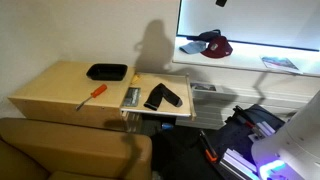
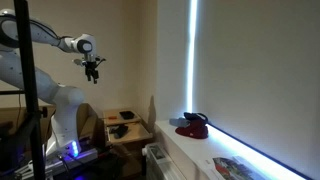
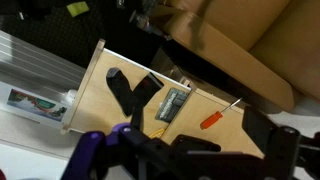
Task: Place the sock next to the black tupperware
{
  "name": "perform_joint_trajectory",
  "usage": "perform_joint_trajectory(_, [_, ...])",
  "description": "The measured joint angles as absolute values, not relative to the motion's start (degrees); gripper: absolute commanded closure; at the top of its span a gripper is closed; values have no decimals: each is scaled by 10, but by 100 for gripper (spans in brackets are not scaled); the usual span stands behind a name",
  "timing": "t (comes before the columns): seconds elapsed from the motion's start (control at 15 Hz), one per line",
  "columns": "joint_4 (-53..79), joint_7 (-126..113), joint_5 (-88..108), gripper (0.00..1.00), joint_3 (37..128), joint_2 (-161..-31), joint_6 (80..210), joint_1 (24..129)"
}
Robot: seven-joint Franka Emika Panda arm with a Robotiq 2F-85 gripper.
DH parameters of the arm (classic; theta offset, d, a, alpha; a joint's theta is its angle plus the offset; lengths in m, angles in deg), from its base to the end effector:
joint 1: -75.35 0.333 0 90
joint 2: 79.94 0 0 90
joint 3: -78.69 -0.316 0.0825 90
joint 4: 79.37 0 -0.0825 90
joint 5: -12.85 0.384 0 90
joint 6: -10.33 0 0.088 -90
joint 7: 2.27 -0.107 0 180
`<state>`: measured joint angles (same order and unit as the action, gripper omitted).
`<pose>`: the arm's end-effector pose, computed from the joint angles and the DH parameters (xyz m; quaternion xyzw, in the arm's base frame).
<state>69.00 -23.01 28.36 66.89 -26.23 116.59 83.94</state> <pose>0.2677 0.1335 0.5439 -0.9921 0.0614 -0.0762 0.0783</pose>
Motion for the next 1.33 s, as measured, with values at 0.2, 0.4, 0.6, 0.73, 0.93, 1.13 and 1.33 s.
perform_joint_trajectory(0.2, [690, -230, 284, 0, 669, -262, 1166, 839])
perform_joint_trajectory(0.4, [692, -231, 281, 0, 667, -264, 1167, 837])
perform_joint_trajectory(0.6, [736, -250, 272, 0, 634, -301, 1214, 819])
perform_joint_trajectory(0.73, [770, -278, 267, 0, 597, -346, 1287, 813])
perform_joint_trajectory(0.93, [809, -351, 249, 0, 520, -413, 1430, 785])
perform_joint_trajectory(1.13, [809, -493, 159, 0, 438, -505, 1549, 704])
perform_joint_trajectory(1.33, [807, -593, 108, 0, 431, -590, 1597, 655])
